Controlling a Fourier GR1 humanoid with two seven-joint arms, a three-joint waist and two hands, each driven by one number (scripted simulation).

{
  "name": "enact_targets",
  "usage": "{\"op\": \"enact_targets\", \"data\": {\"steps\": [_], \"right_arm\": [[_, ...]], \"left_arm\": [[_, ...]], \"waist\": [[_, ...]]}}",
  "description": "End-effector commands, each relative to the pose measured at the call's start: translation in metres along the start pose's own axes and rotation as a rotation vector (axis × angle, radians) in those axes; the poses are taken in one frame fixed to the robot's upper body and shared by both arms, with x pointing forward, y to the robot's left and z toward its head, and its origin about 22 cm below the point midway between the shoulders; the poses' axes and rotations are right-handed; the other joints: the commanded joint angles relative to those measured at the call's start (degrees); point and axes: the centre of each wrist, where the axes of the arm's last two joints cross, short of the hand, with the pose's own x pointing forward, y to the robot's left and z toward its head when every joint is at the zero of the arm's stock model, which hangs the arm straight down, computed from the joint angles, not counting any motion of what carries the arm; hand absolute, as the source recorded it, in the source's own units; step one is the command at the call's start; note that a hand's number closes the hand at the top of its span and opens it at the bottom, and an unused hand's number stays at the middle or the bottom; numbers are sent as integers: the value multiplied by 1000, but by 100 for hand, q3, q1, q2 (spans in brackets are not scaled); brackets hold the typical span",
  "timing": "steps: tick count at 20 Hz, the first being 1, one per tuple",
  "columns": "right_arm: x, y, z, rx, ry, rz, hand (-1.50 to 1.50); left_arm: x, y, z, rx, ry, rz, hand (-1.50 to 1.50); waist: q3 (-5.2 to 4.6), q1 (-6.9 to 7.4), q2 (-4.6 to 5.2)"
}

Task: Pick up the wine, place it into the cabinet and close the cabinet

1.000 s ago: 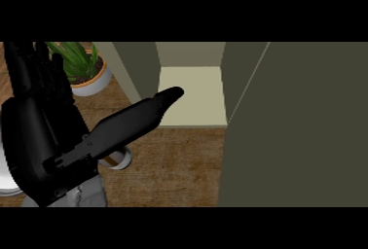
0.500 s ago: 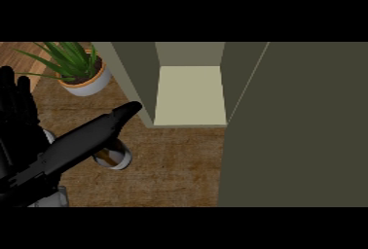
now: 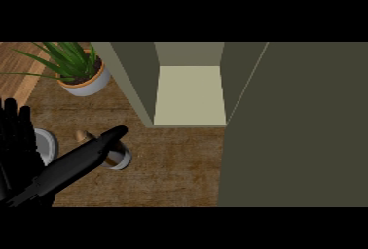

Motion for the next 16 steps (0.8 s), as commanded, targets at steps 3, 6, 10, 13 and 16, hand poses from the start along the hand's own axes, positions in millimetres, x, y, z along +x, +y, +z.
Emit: {"op": "enact_targets", "data": {"steps": [3,6,10,13,16], "right_arm": [[42,5,26,0,-87,-33,-150],[43,6,29,16,-78,-33,-150],[51,7,36,43,-88,-47,-150],[43,3,29,29,-83,-33,-150],[52,3,39,20,-68,-24,-150]], "left_arm": [[-26,27,-21,21,67,-19,-150],[-57,8,-5,8,96,-39,-150],[-66,24,-25,1,113,-35,-150],[-78,22,-12,-28,108,-24,-150],[-98,23,-10,-11,125,-50,-150]], "waist": [[-15,-3,21],[-7,-26,13],[-16,-75,8],[-4,-4,12],[-4,-36,4]]}}
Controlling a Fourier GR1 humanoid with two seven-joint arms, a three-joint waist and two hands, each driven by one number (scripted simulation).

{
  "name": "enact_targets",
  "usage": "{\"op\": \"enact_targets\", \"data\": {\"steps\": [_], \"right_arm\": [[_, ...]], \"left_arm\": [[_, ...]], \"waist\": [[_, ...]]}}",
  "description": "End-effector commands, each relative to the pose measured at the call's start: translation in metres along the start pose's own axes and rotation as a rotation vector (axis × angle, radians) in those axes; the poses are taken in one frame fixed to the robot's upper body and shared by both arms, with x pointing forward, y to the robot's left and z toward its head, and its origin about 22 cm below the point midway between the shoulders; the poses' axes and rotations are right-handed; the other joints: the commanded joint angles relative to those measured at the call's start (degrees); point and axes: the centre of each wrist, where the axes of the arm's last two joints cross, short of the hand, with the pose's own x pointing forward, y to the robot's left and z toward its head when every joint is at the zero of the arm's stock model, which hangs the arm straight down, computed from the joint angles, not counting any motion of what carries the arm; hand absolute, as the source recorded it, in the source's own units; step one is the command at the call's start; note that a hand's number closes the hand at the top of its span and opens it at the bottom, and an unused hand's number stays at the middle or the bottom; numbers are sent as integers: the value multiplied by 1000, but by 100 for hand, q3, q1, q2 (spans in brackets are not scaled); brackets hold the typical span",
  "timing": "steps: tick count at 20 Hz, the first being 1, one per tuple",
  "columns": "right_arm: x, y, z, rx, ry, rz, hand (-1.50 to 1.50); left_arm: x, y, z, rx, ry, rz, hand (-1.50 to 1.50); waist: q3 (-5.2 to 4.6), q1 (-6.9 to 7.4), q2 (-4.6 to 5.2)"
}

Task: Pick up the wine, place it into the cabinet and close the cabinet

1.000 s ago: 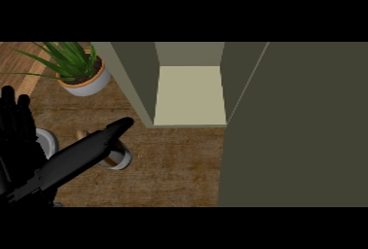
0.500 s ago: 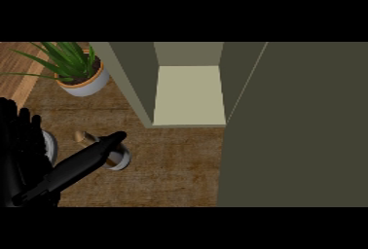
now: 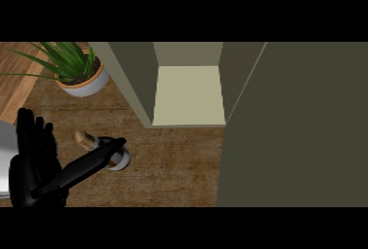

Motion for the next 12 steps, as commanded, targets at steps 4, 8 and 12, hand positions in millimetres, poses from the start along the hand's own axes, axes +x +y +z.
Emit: {"op": "enact_targets", "data": {"steps": [4,8,12], "right_arm": [[45,3,32,-4,-89,-36,-150],[50,6,43,29,-91,-25,-150],[58,6,46,34,-86,-11,-150]], "left_arm": [[-47,12,-16,21,44,-15,-150],[-65,11,-34,68,64,-16,-150],[-73,21,-27,22,72,-4,-150]], "waist": [[-5,20,6],[-2,-81,-7],[2,-22,-17]]}}
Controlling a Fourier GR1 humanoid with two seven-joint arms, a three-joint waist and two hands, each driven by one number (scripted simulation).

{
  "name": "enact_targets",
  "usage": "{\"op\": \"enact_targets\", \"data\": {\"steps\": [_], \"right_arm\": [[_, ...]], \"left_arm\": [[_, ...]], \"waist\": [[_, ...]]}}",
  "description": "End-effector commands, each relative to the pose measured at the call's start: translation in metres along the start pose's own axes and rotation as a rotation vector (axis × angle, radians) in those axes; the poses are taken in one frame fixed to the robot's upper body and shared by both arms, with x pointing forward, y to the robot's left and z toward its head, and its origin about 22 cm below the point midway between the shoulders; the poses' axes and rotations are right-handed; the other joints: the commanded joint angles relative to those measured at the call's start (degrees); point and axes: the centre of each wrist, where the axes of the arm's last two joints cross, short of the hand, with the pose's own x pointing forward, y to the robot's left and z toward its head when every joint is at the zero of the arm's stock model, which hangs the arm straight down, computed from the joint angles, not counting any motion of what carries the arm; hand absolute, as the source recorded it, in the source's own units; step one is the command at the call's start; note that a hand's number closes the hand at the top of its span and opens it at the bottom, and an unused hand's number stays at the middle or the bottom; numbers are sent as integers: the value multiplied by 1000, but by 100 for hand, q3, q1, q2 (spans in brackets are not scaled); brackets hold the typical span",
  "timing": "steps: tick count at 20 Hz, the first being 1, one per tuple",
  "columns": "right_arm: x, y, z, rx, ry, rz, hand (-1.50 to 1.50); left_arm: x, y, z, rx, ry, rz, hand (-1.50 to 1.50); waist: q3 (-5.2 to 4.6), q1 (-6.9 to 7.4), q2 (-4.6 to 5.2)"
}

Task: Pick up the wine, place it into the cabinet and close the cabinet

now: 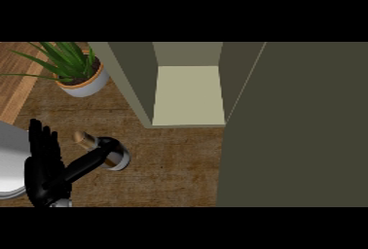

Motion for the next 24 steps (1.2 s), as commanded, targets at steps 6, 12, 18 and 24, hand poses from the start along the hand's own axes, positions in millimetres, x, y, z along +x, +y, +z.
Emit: {"op": "enact_targets", "data": {"steps": [6,12,18,24], "right_arm": [[48,-3,38,-1,-90,0,-150],[53,-2,42,15,-104,-7,-150],[42,-2,39,3,-94,-16,-150],[46,1,39,-2,-110,-30,-150]], "left_arm": [[-46,2,-18,-22,75,23,-150],[-75,4,-17,-66,86,28,-150],[-112,19,2,-89,84,44,-150],[-137,2,6,-81,98,54,-150]], "waist": [[8,-2,10],[8,-44,-1],[12,10,2],[5,-27,0]]}}
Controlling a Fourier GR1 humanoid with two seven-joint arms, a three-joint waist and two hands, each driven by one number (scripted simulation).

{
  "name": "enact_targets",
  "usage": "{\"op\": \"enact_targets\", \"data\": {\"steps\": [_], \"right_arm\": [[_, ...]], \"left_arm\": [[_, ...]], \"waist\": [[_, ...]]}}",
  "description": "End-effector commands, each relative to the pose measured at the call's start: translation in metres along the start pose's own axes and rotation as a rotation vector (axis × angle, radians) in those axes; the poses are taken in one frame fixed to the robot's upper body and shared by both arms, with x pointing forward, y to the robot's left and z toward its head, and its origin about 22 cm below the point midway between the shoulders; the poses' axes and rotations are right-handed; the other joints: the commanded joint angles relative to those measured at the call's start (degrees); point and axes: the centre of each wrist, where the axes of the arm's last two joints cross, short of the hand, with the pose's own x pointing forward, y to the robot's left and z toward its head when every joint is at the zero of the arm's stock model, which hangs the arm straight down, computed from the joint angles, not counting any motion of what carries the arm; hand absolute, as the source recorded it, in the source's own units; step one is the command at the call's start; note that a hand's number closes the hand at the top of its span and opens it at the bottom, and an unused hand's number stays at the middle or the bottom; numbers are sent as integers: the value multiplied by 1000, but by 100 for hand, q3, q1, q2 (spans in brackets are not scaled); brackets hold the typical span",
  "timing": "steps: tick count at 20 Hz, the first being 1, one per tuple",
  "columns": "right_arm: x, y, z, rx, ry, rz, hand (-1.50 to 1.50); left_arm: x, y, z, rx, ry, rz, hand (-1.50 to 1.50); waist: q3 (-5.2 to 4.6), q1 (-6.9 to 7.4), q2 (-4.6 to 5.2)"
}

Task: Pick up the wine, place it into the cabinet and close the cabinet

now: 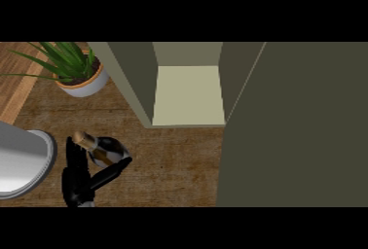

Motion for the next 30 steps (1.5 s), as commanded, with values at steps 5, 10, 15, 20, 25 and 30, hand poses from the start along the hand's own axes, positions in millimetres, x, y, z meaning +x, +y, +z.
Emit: {"op": "enact_targets", "data": {"steps": [5,10,15,20,25,30], "right_arm": [[47,0,38,27,-99,-24,-150],[44,-2,33,28,-100,-29,-150],[45,4,36,30,-67,-36,-150],[50,1,37,24,-74,-29,-150],[51,-4,40,43,-64,-17,-150],[49,-7,35,52,-61,-14,-150]], "left_arm": [[-21,7,-8,29,-21,127,-150],[-27,-9,-10,39,-2,208,-150],[-31,-16,-5,54,-20,312,-150],[-41,-13,-15,39,-28,341,-150],[-39,-27,-27,37,-40,334,-150],[-37,-38,-33,5,-39,350,150]], "waist": [[1,11,1],[0,18,8],[-3,12,-6],[-2,9,4],[6,-12,7],[6,9,13]]}}
